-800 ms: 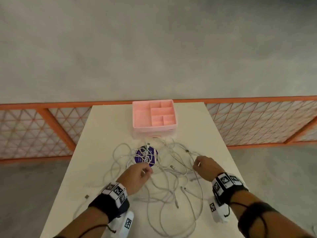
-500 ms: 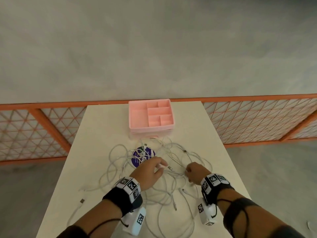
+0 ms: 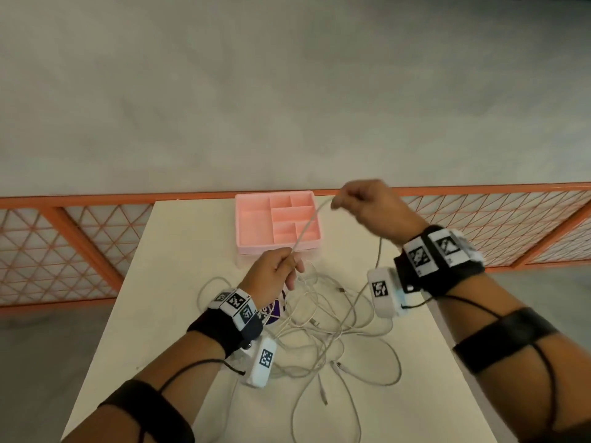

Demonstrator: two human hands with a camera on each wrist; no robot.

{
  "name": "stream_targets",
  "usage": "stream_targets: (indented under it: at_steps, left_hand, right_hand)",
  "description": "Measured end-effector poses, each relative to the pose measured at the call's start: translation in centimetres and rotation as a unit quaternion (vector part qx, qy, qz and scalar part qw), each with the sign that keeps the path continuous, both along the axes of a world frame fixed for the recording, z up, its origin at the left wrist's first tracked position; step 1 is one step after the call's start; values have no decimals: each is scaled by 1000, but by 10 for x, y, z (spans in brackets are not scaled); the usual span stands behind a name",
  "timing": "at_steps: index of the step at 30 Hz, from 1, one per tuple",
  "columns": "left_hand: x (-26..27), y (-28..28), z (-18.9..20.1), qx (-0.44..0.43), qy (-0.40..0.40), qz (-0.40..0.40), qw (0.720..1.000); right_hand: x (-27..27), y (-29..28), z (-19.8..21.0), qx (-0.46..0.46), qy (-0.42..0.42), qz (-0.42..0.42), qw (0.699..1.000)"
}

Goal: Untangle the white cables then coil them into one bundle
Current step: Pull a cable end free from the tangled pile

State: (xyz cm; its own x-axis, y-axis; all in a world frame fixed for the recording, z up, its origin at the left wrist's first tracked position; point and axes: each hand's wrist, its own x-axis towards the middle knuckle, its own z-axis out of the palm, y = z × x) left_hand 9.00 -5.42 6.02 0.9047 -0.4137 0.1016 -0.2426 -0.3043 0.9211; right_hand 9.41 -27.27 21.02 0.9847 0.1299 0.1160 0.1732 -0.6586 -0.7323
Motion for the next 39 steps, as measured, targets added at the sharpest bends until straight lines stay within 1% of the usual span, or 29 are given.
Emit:
stream_targets:
  at_steps: [2, 3, 6, 8, 11, 13, 14, 16, 18, 20, 22, 23, 24, 27, 28, 29, 31, 32, 33, 36, 37, 39]
  left_hand:
    - [2, 8, -8, -16, 16, 14, 1000]
    - [3, 10, -10, -34, 28, 20, 999]
    - [-2, 3, -9, -61, 68, 21, 996]
    - [-13, -12, -3, -66, 111, -13, 992]
    - [-34, -36, 1, -89, 185, -117, 972]
    - [-44, -44, 1, -94, 195, -154, 964]
    - [-46, -44, 2, -103, 194, -154, 963]
    - [-39, -39, 9, -132, 183, -116, 967]
    - [-21, -29, 23, -185, 171, -50, 967]
    - [-2, -18, 45, -237, 162, 13, 958]
    - [13, -11, 68, -288, 144, 46, 946]
    - [19, -11, 81, -310, 133, 46, 940]
    - [22, -12, 92, -326, 122, 41, 937]
    - [30, -16, 118, -350, 90, 36, 932]
    - [32, -16, 124, -354, 81, 43, 931]
    - [34, -15, 128, -359, 72, 50, 929]
    - [40, -6, 130, -356, 47, 64, 931]
    - [43, -1, 128, -344, 32, 74, 935]
    - [46, 4, 123, -327, 20, 87, 941]
    - [47, 17, 101, -248, 29, 127, 960]
    - [45, 21, 90, -214, 40, 135, 967]
    - [37, 28, 67, -153, 74, 149, 974]
  right_hand:
    - [10, -6, 23, 79, -57, -51, 994]
    - [14, -8, 32, 119, -68, -63, 989]
    - [22, -3, 43, 217, -50, -61, 973]
    - [26, 8, 41, 242, -45, -65, 967]
    - [37, 17, 35, 262, -68, -107, 957]
    - [43, 12, 29, 266, -88, -150, 948]
    - [45, 8, 25, 262, -92, -166, 946]
    - [45, -2, 13, 255, -81, -179, 947]
    - [36, -7, -5, 234, -40, -188, 953]
    - [25, -7, -34, 210, 18, -210, 955]
    - [4, 8, -61, 211, 74, -217, 950]
    - [-6, 19, -75, 219, 99, -203, 949]
    - [-13, 29, -88, 234, 121, -169, 950]
    - [-31, 59, -109, 281, 188, -14, 941]
    - [-36, 66, -111, 276, 209, 36, 937]
    - [-39, 70, -114, 246, 222, 80, 940]
    - [-42, 72, -117, 177, 228, 135, 948]
    - [-41, 69, -118, 164, 224, 132, 951]
    - [-40, 66, -115, 177, 228, 109, 951]
    - [-28, 55, -98, 298, 224, 22, 928]
    - [-22, 52, -91, 319, 208, -3, 925]
    - [-12, 46, -77, 321, 182, -31, 929]
